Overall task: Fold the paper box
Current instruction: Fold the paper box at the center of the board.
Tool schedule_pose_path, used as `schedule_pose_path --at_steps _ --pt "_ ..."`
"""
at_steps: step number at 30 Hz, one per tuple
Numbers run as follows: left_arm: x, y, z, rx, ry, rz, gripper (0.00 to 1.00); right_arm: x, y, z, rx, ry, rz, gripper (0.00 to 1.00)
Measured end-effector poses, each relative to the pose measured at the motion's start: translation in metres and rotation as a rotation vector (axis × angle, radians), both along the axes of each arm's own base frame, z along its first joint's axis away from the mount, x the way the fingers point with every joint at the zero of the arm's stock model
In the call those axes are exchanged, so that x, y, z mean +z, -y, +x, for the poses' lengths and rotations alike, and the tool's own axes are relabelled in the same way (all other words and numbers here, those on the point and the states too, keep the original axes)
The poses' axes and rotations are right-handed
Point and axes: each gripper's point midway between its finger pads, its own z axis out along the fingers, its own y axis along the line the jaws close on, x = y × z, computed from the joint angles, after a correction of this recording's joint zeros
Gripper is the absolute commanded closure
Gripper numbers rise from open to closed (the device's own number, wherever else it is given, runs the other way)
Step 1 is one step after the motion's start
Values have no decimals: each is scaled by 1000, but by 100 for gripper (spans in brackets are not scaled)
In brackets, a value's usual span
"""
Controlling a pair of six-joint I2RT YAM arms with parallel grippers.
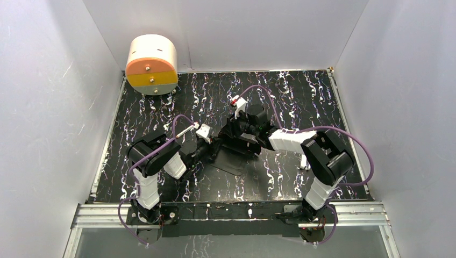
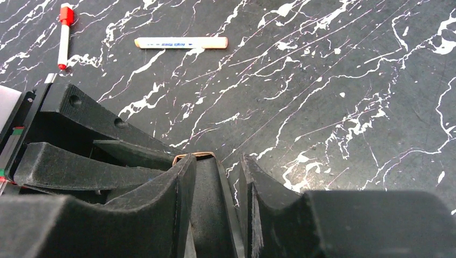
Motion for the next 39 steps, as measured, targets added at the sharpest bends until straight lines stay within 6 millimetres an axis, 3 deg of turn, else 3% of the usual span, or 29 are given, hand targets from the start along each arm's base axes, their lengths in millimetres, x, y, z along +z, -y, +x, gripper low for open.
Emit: schedule_pose_path --at_steps 7,21,39 --pt "0 1 0 -5 0 0 100 -1 -3 -4 19 -20 27 66" --pt "-1 4 4 1 -8 -9 100 -4 -14 -12 -16 47 18 67" --pt "0 9 9 21 -29 -42 96 -3 0 -18 -80 133 -32 68"
